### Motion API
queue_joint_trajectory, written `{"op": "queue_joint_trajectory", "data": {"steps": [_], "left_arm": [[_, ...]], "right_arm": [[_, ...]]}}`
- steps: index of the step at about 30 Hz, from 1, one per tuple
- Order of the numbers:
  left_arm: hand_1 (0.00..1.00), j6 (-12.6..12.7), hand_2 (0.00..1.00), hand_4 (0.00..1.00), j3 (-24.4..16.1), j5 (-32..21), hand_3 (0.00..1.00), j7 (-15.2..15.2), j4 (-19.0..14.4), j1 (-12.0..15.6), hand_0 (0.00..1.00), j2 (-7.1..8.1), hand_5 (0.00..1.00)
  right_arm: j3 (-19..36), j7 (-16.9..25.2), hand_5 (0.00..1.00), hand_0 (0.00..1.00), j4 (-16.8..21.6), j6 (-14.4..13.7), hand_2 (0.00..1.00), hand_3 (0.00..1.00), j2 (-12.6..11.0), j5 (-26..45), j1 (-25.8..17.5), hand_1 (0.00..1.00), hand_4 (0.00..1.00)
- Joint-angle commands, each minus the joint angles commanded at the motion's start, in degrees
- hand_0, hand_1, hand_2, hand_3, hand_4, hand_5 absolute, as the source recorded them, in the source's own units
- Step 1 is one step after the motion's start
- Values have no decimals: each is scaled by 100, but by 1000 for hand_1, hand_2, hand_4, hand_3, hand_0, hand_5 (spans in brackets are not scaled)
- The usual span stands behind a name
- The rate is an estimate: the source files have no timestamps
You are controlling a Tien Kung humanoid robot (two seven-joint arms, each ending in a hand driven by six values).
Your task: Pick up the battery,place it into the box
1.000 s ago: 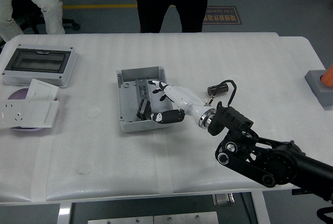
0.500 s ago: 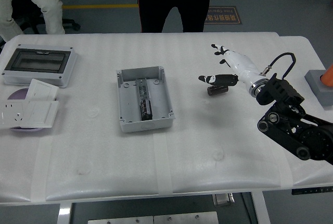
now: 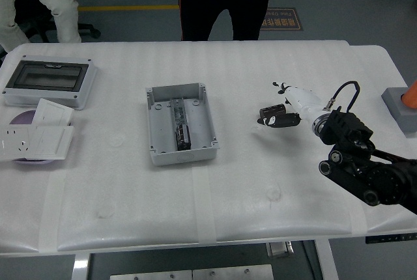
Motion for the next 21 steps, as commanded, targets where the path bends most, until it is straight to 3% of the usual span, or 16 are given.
{"op": "queue_joint_trajectory", "data": {"steps": [10,21], "left_arm": [[574,0,478,36,-55,55,496,14,-5,39,535,4,2],[568,8,478,32,57,-46,496,-36,-4,48,533,2,2]], "right_arm": [[221,-311,595,883,-654,37,860,998,519,-111,108,708,987],[444,-792,670,884,-925,-76,860,998,893,-298,64,701,991]]}}
